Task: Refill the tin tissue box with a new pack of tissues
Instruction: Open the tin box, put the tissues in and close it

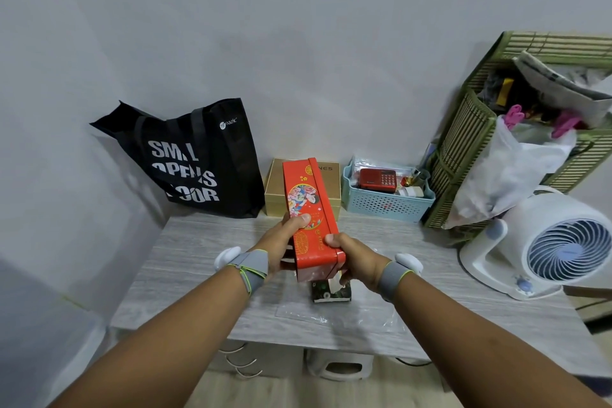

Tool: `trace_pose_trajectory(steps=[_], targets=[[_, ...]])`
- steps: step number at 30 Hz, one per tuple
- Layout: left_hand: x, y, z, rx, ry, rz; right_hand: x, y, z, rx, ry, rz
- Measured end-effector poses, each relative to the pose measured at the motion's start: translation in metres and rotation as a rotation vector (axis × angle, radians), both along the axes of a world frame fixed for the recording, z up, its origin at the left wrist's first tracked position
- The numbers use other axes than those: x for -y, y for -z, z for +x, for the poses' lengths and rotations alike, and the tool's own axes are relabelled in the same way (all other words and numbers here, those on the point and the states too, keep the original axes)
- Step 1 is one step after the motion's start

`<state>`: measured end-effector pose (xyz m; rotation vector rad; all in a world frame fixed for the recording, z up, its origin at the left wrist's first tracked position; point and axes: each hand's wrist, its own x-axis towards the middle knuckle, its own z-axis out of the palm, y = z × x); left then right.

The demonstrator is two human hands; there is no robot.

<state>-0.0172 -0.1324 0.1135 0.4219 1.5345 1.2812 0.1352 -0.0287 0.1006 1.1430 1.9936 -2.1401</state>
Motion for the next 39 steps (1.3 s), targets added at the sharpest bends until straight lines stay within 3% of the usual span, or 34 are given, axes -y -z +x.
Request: trace_pose_trajectory(steps=[19,24,29,39], targets=[[0.005,-0.002,-0.001,0.005,0.034,-0.016,0.001,0.003,0.001,-0.020,-0.025,-0.030],[0.014,-0.005,-0.018,0.172,-0.032,0.044,-0.016,0.004,0.017,-0.119,0.050,-0.172],[0.019,-0.002,-0.025,0.171,0.022,0.042,-0.025,0.001,0.031,-0.111,0.017,-0.157],[0.011,0.013,-0.026,0.365,-0.097,0.035,-0.037,0.017,0.040,-0.280,0.229,-0.513]])
